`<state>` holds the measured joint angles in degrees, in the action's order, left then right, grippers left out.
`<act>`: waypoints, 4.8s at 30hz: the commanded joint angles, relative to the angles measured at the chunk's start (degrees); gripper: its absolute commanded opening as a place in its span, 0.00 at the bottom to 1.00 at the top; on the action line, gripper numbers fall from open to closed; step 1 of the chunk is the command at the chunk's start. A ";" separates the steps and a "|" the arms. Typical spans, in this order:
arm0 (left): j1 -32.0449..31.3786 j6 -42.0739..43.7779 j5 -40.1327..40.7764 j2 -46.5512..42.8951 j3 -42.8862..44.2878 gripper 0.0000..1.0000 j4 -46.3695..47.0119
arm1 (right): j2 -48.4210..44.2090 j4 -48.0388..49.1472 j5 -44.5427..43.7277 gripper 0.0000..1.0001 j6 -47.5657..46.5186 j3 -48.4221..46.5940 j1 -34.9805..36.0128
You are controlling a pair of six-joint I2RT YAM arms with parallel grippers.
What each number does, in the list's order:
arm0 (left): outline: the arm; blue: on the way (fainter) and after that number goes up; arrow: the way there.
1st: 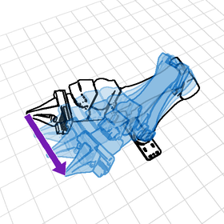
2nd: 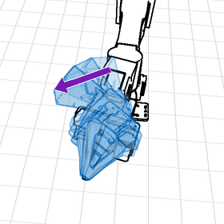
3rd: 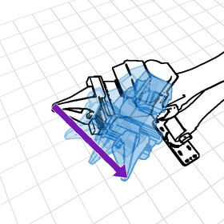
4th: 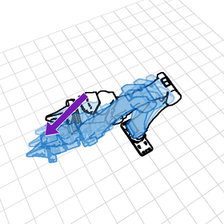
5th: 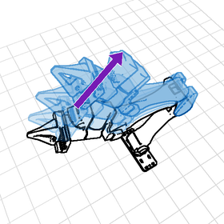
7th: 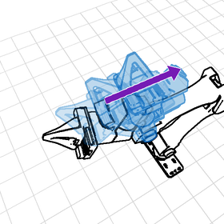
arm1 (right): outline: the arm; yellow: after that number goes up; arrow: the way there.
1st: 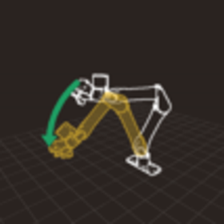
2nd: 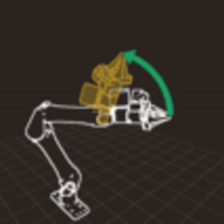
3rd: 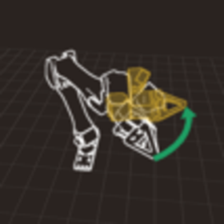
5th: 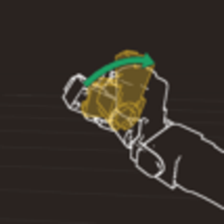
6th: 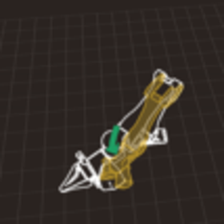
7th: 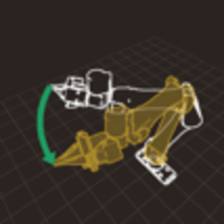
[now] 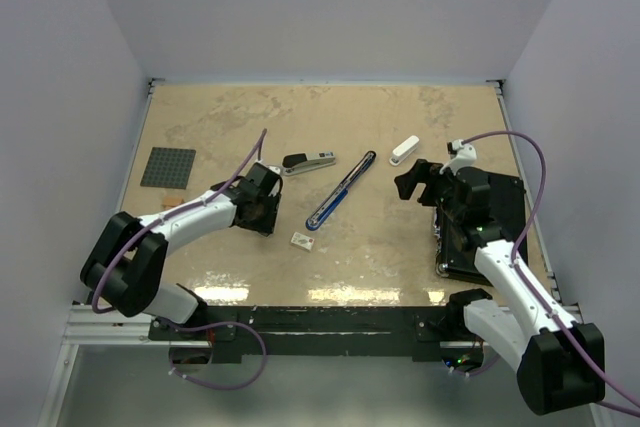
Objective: Load the staples into the stapler
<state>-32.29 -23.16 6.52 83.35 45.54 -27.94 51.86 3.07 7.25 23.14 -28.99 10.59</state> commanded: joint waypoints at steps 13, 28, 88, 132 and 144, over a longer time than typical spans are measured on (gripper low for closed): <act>-0.23 2.24 1.39 3.31 0.34 0.43 1.31 | 0.79 3.26 1.02 0.97 1.12 0.16 0.13; -0.23 2.42 -1.16 0.94 1.04 0.20 1.05 | 0.09 3.08 0.84 0.97 1.56 0.25 0.13; -1.54 -0.40 3.05 -1.53 3.86 0.36 -1.76 | -1.05 1.94 0.75 0.97 2.18 0.25 0.22; -1.54 0.48 3.23 -2.40 6.84 0.10 -4.13 | -0.53 1.76 0.49 0.97 1.74 -0.45 0.22; -4.35 6.45 -7.64 -5.66 10.27 0.08 7.09 | -0.88 1.06 0.66 0.97 0.86 -0.54 0.13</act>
<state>-34.65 -20.29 5.45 78.94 52.80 -28.49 51.37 3.46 7.22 24.64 -28.60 10.59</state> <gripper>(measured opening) 0.199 0.971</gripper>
